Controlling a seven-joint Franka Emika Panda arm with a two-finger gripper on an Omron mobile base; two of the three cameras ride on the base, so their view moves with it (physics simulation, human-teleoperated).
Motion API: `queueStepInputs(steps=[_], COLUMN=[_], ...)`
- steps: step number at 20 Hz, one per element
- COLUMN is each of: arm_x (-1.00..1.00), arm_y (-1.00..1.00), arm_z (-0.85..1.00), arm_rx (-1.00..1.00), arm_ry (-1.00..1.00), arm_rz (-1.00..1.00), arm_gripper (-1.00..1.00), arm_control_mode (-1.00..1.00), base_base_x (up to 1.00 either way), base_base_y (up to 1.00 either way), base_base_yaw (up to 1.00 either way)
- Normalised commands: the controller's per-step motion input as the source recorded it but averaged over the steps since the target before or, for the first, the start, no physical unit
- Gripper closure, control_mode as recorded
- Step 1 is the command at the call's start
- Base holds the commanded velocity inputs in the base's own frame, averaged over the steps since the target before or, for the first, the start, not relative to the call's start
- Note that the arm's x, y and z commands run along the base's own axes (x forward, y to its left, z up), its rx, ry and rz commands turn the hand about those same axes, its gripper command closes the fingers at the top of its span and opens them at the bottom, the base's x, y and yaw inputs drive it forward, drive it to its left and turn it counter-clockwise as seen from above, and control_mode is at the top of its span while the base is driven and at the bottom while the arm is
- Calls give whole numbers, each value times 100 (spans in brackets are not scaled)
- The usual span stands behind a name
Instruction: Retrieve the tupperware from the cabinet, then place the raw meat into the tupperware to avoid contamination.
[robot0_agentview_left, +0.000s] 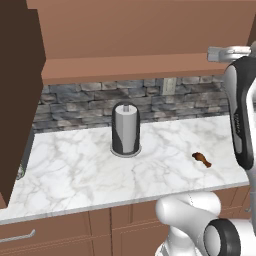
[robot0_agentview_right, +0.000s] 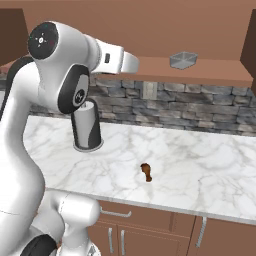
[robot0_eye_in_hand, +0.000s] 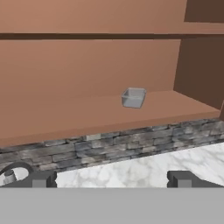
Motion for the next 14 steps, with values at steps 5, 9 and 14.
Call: queueStepInputs(steps=[5,9,14], arm_x=[27,26,27], arm_y=[-8,-8,-9], arm_z=[0,0,-1], arm_rx=[0,0,0], arm_ry=[0,0,0], arm_rz=[1,1,1], arm_gripper=[-100,-100,-100], arm_control_mode=[-100,-100,-100], base_base_x=[0,0,0], base_base_y=[0,0,0], base_base_yaw=[0,0,0])
